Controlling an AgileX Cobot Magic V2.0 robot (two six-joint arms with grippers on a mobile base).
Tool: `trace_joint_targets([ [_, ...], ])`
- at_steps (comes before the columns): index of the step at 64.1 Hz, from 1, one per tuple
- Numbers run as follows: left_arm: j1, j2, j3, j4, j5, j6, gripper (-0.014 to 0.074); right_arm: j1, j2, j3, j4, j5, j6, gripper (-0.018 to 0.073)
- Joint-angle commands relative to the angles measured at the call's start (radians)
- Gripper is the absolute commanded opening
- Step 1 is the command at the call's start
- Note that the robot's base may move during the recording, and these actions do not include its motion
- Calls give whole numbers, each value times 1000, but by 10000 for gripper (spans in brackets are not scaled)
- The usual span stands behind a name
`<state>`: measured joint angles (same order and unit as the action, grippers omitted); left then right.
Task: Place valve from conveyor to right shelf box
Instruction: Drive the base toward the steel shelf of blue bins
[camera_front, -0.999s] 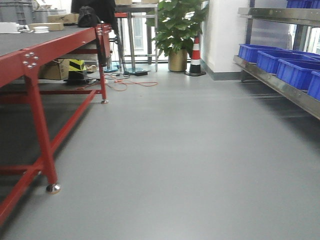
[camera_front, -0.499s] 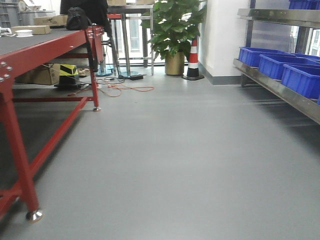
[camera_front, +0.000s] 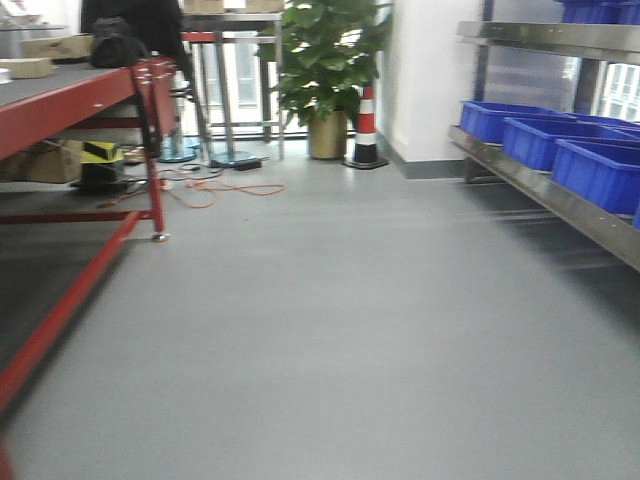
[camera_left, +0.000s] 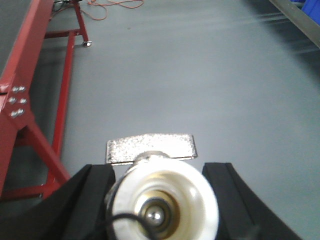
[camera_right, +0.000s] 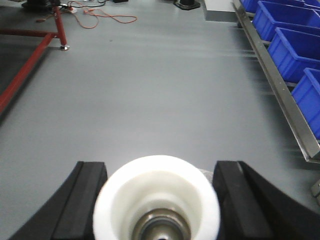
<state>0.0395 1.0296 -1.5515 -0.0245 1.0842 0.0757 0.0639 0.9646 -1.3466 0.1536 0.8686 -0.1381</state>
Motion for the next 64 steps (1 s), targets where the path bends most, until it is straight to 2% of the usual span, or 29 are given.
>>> trace_joint_targets([
  [1, -4, -9, -9, -9, -55, -7, -111, -3, -10, -15, -8, -68, -1, -154],
  [64, -4, -9, -9, -9, -55, -7, -111, -3, -10, -15, -8, -68, -1, -154],
])
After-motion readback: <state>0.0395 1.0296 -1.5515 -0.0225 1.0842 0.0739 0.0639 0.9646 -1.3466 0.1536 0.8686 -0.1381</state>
